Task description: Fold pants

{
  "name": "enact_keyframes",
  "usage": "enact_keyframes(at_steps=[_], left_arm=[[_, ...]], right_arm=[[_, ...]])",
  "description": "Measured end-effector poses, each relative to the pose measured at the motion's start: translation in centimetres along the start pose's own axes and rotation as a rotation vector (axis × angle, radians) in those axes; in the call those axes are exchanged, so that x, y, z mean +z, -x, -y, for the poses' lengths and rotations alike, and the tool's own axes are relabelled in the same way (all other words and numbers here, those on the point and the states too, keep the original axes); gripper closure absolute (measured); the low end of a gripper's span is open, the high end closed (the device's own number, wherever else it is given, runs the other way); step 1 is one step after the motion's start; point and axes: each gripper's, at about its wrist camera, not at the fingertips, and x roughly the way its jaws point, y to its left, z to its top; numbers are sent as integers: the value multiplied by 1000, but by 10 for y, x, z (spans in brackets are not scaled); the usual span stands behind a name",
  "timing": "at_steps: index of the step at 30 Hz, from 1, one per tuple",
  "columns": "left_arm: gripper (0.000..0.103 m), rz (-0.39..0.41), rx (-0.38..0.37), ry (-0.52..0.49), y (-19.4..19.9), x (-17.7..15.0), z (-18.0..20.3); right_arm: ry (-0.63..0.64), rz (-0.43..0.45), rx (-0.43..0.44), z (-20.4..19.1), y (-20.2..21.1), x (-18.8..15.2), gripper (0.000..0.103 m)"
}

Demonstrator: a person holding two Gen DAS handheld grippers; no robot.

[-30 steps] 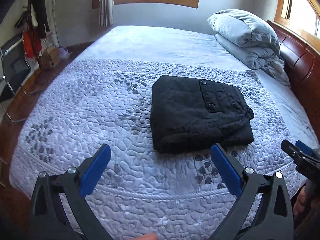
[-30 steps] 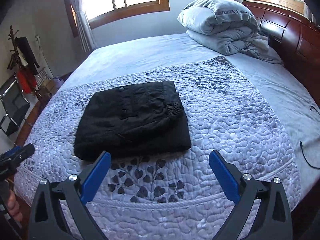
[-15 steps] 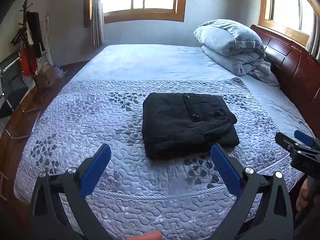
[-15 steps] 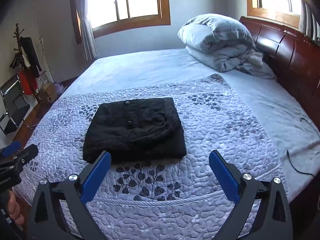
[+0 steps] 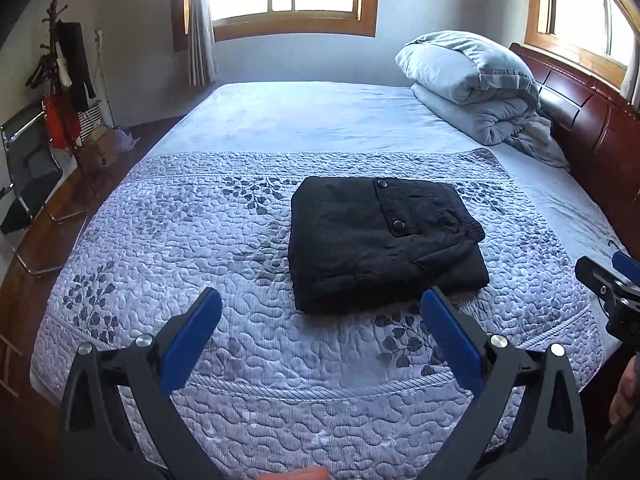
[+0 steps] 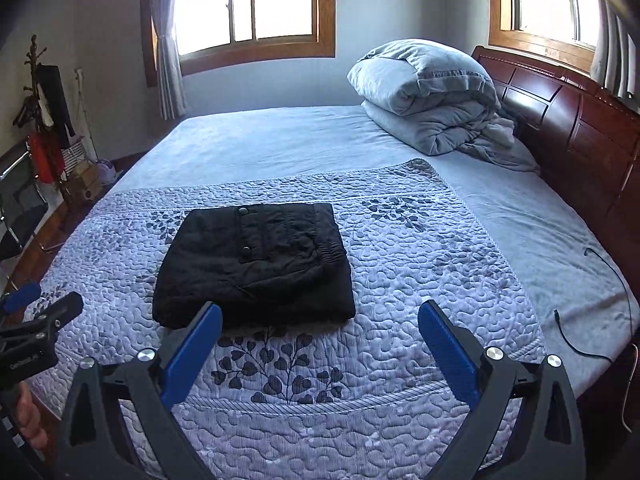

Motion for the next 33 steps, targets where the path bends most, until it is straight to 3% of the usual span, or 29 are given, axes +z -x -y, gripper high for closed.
enact_keyframes(at_steps=[33], left_arm=[[3, 21, -29, -33, 9, 5, 13]], right_arm=[[-12, -30, -9, 4, -12, -2, 4]])
